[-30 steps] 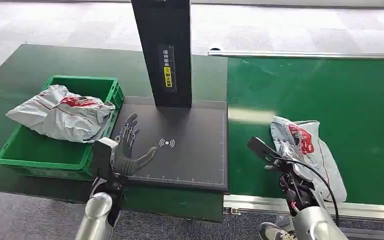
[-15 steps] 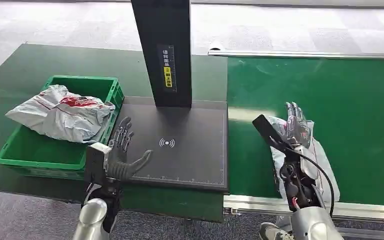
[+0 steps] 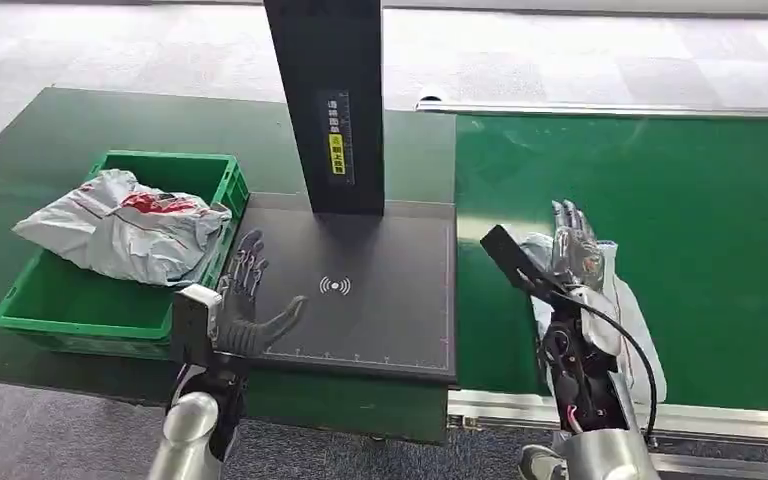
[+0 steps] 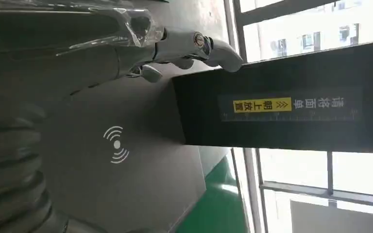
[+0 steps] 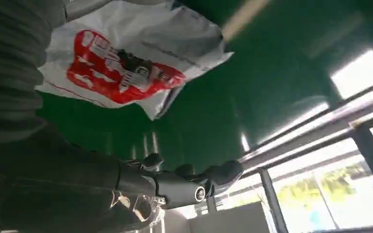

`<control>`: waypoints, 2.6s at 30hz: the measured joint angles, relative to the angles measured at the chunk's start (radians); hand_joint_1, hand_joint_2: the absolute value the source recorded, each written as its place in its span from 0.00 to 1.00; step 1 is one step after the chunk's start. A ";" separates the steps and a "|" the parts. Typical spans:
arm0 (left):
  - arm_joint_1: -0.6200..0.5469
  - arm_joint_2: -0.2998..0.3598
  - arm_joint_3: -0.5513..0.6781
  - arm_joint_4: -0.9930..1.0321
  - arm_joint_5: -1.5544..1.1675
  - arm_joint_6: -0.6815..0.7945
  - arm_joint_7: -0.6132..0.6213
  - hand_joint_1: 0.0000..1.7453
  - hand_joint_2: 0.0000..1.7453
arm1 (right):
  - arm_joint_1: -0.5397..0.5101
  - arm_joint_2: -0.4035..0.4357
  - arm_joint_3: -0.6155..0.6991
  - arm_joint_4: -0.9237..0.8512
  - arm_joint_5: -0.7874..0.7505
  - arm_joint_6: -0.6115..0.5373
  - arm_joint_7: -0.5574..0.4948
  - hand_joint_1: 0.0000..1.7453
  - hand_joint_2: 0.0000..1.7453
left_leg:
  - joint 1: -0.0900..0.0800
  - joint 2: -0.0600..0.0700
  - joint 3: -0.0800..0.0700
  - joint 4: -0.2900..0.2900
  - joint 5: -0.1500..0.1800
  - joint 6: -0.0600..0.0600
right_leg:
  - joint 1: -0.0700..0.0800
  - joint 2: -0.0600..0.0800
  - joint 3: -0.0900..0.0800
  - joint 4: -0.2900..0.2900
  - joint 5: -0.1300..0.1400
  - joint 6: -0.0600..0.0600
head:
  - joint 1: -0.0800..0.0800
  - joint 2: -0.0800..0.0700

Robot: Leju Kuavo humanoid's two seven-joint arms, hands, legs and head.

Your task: Moved the parcel from conveyor to table for the left to box.

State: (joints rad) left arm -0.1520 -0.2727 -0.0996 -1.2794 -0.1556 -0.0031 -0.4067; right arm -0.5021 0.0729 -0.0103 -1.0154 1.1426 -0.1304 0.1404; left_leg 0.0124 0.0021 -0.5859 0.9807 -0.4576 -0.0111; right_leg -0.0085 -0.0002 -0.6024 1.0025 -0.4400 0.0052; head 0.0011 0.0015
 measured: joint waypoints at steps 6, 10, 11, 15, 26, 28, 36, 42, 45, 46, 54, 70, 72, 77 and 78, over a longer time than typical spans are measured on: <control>-0.014 0.002 -0.003 0.032 0.000 0.000 -0.001 0.00 1.00 | -0.001 -0.006 0.016 0.034 0.017 0.012 0.016 0.00 1.00 | 0.000 0.000 0.000 0.000 0.000 0.000 | 0.000 0.000 0.000 0.000 0.000 0.000 | -0.001 0.000; -0.018 0.003 -0.004 0.043 0.000 0.000 -0.002 0.00 1.00 | -0.001 -0.008 0.020 0.045 0.018 0.013 0.019 0.00 1.00 | 0.000 0.001 0.000 0.000 0.000 0.000 | 0.000 0.000 0.000 0.000 0.000 0.000 | -0.001 0.000; -0.020 0.003 -0.003 0.046 -0.007 0.013 0.000 0.00 1.00 | -0.002 -0.009 0.021 0.048 0.028 0.022 0.035 0.00 1.00 | 0.000 0.001 0.000 0.000 0.000 0.000 | 0.000 0.000 0.000 0.000 0.000 0.000 | -0.001 0.000; -0.033 0.003 -0.005 0.063 -0.044 0.053 0.018 0.00 1.00 | -0.012 -0.019 0.022 0.112 0.092 0.098 0.118 0.00 1.00 | 0.000 0.000 0.000 0.000 0.000 0.000 | 0.000 0.000 0.000 0.000 0.000 0.000 | 0.000 0.000; -0.036 0.003 -0.012 0.073 -0.024 0.026 0.026 0.00 1.00 | -0.032 -0.053 0.052 0.265 0.078 0.208 0.029 0.00 1.00 | 0.000 0.000 0.000 0.000 0.000 0.000 | 0.000 0.000 0.000 0.000 0.000 0.000 | -0.001 0.000; -0.036 0.003 -0.016 0.073 -0.027 0.034 0.028 0.00 1.00 | -0.033 -0.063 0.070 0.289 0.065 0.217 0.001 0.00 1.00 | 0.000 0.000 0.000 0.000 0.000 0.000 | 0.000 0.000 0.000 0.000 0.000 0.000 | -0.001 0.000; -0.020 0.003 -0.019 0.072 -0.026 0.041 0.041 0.00 1.00 | -0.040 -0.084 0.120 0.329 0.025 0.241 0.008 1.00 1.00 | 0.000 0.000 0.000 0.000 0.000 0.000 | 0.000 0.000 0.000 0.000 0.000 0.000 | 0.000 0.000; -0.023 0.003 -0.019 0.074 -0.016 0.021 0.041 0.00 1.00 | -0.065 -0.094 0.142 0.372 -0.013 0.274 -0.021 1.00 1.00 | 0.000 0.000 0.001 0.000 0.000 0.000 | 0.000 0.000 0.000 0.000 0.000 0.000 | -0.001 0.000; -0.023 0.003 -0.019 0.074 -0.010 0.010 0.041 0.00 1.00 | -0.080 -0.096 0.150 0.388 -0.023 0.274 -0.026 1.00 1.00 | 0.000 0.000 0.001 0.000 0.000 0.000 | 0.000 0.000 0.000 0.000 0.000 0.000 | -0.001 0.000; -0.023 0.003 -0.019 0.074 -0.006 0.008 0.041 0.00 1.00 | -0.082 -0.096 0.152 0.391 -0.024 0.274 -0.026 1.00 1.00 | 0.000 0.000 0.001 0.000 0.000 0.000 | 0.000 0.000 0.001 0.000 0.000 0.000 | 0.000 0.000; -0.022 0.003 -0.018 0.074 0.000 -0.007 0.044 0.00 1.00 | -0.086 -0.097 0.159 0.393 -0.034 0.272 -0.025 1.00 1.00 | 0.000 0.000 0.001 0.000 0.000 0.000 | 0.000 0.000 0.001 0.000 0.000 0.000 | -0.001 0.000; -0.004 0.005 -0.010 0.043 0.009 -0.012 0.044 0.00 1.00 | -0.044 -0.082 0.153 0.276 -0.133 0.119 -0.121 1.00 1.00 | 0.000 0.002 0.000 0.000 0.000 0.000 | 0.000 0.000 0.000 0.000 0.000 0.000 | 0.000 0.000; 0.005 0.006 -0.008 0.028 0.009 -0.007 0.037 0.00 1.00 | -0.030 -0.075 0.139 0.217 -0.180 0.072 -0.130 1.00 1.00 | 0.000 0.002 0.000 0.000 0.000 0.000 | 0.000 0.001 -0.001 0.000 0.000 0.000 | -0.001 0.000; 0.046 0.006 -0.001 -0.039 -0.015 0.054 -0.017 0.00 1.00 | 0.014 -0.046 0.086 0.065 -0.302 -0.107 -0.236 1.00 1.00 | 0.000 0.000 -0.001 0.000 0.000 0.000 | 0.000 0.000 -0.001 0.000 0.000 0.000 | -0.001 0.000; 0.050 0.005 0.000 -0.050 -0.034 0.084 -0.024 0.00 1.00 | 0.023 -0.039 0.073 0.034 -0.324 -0.161 -0.263 1.00 1.00 | 0.000 0.000 -0.001 0.000 0.000 0.000 | 0.000 0.000 -0.001 0.000 0.000 0.000 | -0.001 0.000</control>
State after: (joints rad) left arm -0.1023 -0.2678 -0.0999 -1.3294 -0.1893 0.0814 -0.4311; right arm -0.4794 0.0336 0.0629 -0.9813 0.8185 -0.2913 -0.1226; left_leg 0.0124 0.0025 -0.5870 0.9806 -0.4578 -0.0112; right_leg -0.0084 0.0001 -0.6039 1.0025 -0.4401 0.0052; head 0.0004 0.0015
